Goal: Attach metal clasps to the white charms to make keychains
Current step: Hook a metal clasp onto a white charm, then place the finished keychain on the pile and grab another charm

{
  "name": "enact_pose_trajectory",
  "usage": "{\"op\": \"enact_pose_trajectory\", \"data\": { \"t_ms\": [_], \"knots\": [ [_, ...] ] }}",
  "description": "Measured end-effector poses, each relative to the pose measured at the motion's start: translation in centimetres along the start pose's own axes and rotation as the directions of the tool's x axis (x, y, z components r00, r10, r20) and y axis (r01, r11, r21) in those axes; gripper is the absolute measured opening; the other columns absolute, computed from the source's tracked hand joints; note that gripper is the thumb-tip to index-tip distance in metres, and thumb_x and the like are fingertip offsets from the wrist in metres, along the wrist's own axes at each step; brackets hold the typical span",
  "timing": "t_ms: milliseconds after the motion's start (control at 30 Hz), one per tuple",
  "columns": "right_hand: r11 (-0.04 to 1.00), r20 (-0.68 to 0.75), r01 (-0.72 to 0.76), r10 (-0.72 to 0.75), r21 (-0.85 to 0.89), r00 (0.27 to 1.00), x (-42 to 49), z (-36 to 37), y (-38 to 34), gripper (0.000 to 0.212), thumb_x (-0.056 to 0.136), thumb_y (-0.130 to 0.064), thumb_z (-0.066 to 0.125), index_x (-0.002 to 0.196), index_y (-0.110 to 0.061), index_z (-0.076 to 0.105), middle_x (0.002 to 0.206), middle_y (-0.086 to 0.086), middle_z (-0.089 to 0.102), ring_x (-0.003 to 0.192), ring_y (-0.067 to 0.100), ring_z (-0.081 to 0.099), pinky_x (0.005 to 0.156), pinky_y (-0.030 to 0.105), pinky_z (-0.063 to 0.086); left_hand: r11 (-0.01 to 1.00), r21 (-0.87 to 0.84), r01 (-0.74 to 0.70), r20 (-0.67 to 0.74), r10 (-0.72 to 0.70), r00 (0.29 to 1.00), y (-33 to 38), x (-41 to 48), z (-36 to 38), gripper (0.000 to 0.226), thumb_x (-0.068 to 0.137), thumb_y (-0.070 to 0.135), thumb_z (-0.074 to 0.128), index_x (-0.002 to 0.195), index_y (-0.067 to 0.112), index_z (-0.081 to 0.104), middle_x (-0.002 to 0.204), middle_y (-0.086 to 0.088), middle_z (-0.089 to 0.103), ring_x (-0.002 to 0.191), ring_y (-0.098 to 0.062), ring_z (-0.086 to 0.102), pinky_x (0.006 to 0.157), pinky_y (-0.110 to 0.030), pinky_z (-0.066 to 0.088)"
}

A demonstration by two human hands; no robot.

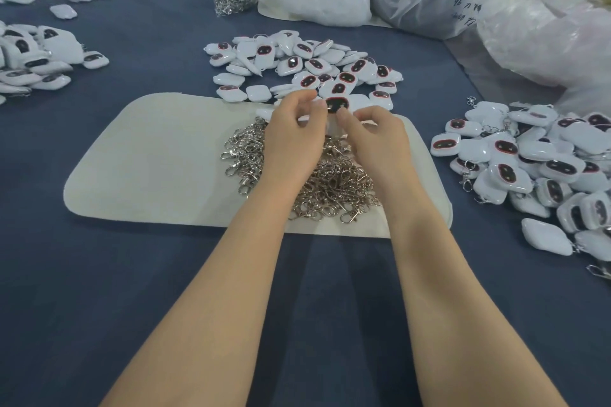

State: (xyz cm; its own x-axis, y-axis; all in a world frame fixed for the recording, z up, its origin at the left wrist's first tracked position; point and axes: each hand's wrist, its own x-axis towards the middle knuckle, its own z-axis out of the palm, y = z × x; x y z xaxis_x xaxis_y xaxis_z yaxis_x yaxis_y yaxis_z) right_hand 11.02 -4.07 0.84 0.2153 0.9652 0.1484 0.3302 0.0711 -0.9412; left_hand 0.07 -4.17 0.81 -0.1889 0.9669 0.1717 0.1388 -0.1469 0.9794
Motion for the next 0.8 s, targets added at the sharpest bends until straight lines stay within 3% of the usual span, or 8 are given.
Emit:
{"op": "enact_pose_trajectory", "data": {
  "t_ms": [100,167,267,400,467,567,667,800],
  "knots": [
    [0.889,-0.259,-0.019,0.154,0.458,0.954,0.4,-0.6,-0.5,0.021,0.098,-0.029,0.052,0.095,-0.008,0.053,0.060,-0.003,0.058,0.048,0.007,0.050,0.052,0.023,0.043,0.997,0.044,-0.065,-0.031,0.067,0.997,0.1,-0.2,0.0,0.025,0.097,0.030,0.049,0.120,0.022,0.056,0.107,0.014,0.059,0.094,-0.005,0.062,0.075,-0.011,0.047],
    [0.601,-0.312,0.102,0.257,0.793,0.915,0.9,-1.9,-0.8,0.027,0.099,-0.023,0.051,0.112,0.000,0.049,0.078,0.005,0.067,0.059,0.008,0.063,0.059,0.020,0.051,0.998,0.028,-0.061,-0.085,0.063,0.994,0.2,-0.1,-0.1,0.019,0.097,0.029,0.048,0.114,0.023,0.056,0.100,0.020,0.056,0.092,-0.004,0.061,0.067,-0.007,0.042],
    [0.513,-0.266,0.074,0.310,0.855,0.913,1.2,-2.3,-0.1,0.055,0.096,-0.021,0.056,0.141,-0.002,0.031,0.106,0.010,0.063,0.080,0.013,0.070,0.076,0.022,0.056,0.999,-0.051,-0.015,-0.158,0.006,0.987,0.0,0.2,-0.3,0.011,0.097,0.025,0.046,0.105,0.024,0.054,0.097,0.021,0.054,0.095,-0.008,0.062,0.067,-0.011,0.041],
    [0.993,-0.222,0.010,0.018,0.121,0.975,0.1,0.1,0.6,0.039,0.096,-0.016,0.049,0.135,-0.014,0.045,0.108,-0.010,0.060,0.093,0.003,0.060,0.078,0.009,0.045,0.993,-0.116,0.037,-0.228,-0.063,0.972,-0.3,0.7,-0.4,0.014,0.097,0.018,0.043,0.104,0.023,0.054,0.100,0.015,0.056,0.088,-0.004,0.060,0.070,-0.019,0.044],
    [0.947,-0.063,0.164,-0.188,-0.277,0.980,0.1,1.0,1.4,0.032,0.097,-0.015,0.046,0.128,-0.015,0.056,0.127,0.001,0.057,0.116,0.012,0.051,0.096,0.015,0.035,0.986,-0.150,0.076,-0.244,-0.112,0.963,-0.4,0.9,-0.6,0.018,0.095,0.013,0.041,0.101,0.024,0.054,0.108,0.006,0.059,0.089,-0.007,0.060,0.080,-0.027,0.050],
    [0.756,0.147,0.185,-0.118,-0.628,0.982,0.2,1.6,2.2,0.037,0.099,-0.031,0.044,0.135,-0.027,0.051,0.152,0.012,0.031,0.143,0.028,0.020,0.117,0.036,0.013,0.971,-0.194,0.138,-0.235,-0.183,0.955,-0.2,0.9,-0.8,0.021,0.093,0.011,0.039,0.099,0.023,0.055,0.114,0.002,0.058,0.107,-0.016,0.058,0.097,-0.039,0.048],
    [0.675,0.194,0.147,-0.006,-0.723,0.981,0.1,1.5,2.4,0.039,0.099,-0.042,0.041,0.136,-0.036,0.048,0.154,0.007,0.028,0.144,0.029,0.015,0.117,0.047,0.010,0.966,-0.209,0.152,-0.225,-0.199,0.954,-0.1,0.7,-0.7,0.020,0.094,0.013,0.041,0.101,0.022,0.057,0.116,0.001,0.058,0.110,-0.015,0.057,0.099,-0.040,0.047],
    [0.762,0.104,0.120,-0.069,-0.636,0.992,0.1,1.3,2.2,0.027,0.096,-0.033,0.049,0.121,-0.033,0.060,0.129,0.007,0.050,0.125,0.028,0.040,0.108,0.042,0.030,0.970,-0.190,0.153,-0.208,-0.192,0.959,0.0,0.7,-0.6,0.018,0.093,0.013,0.043,0.099,0.024,0.057,0.117,-0.002,0.060,0.111,-0.015,0.056,0.099,-0.040,0.047]
  ]
}}
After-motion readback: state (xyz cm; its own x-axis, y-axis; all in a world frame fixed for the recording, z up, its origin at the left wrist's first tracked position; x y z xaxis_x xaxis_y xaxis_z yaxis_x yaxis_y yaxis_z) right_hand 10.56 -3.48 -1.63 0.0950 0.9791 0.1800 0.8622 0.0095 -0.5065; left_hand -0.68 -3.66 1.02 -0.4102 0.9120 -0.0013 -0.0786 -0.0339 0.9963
